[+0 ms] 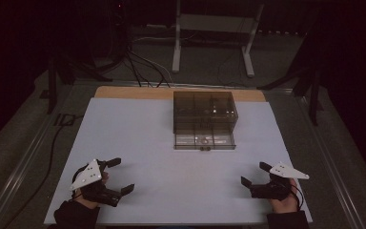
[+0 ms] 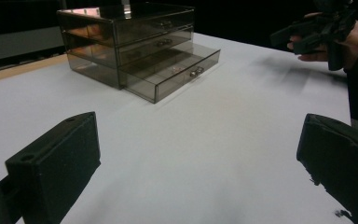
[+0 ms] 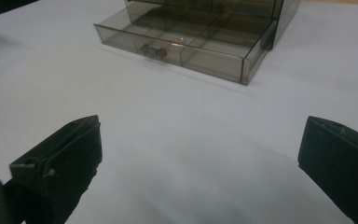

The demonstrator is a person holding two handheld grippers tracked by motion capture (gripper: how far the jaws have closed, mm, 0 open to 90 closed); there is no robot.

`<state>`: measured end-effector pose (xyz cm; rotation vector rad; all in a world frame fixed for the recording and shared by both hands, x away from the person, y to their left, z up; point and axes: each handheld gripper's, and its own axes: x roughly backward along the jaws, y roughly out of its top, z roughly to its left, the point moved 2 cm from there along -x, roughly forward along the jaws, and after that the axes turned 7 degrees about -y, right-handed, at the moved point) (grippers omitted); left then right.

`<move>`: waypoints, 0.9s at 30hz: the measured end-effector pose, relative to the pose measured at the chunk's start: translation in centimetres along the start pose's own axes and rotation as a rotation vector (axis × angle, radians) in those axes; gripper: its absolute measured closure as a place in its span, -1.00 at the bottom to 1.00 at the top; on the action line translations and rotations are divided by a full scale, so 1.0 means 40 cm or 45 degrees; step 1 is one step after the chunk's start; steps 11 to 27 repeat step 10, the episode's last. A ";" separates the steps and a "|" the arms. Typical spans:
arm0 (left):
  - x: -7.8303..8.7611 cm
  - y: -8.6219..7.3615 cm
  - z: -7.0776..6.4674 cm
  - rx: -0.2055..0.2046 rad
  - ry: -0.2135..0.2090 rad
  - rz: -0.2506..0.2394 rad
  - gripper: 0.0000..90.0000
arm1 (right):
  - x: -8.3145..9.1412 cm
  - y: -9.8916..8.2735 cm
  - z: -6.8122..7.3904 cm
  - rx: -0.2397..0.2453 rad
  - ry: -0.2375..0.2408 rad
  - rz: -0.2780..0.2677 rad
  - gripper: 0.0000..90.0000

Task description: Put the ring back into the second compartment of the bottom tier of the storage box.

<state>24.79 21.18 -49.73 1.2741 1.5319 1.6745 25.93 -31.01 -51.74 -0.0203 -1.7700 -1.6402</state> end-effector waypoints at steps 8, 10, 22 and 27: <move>-0.002 -0.002 0.001 0.002 -0.002 0.004 -0.99 | 0.004 0.006 0.000 -0.005 0.000 -0.024 -1.00; -0.002 -0.002 0.000 -0.002 0.000 0.008 -0.99 | 0.004 0.006 0.000 -0.008 0.002 -0.027 -1.00; -0.002 -0.002 0.000 -0.002 0.000 0.008 -0.99 | 0.004 0.006 0.000 -0.008 0.002 -0.027 -1.00; -0.002 -0.002 0.000 -0.002 0.000 0.008 -0.99 | 0.004 0.006 0.000 -0.008 0.002 -0.027 -1.00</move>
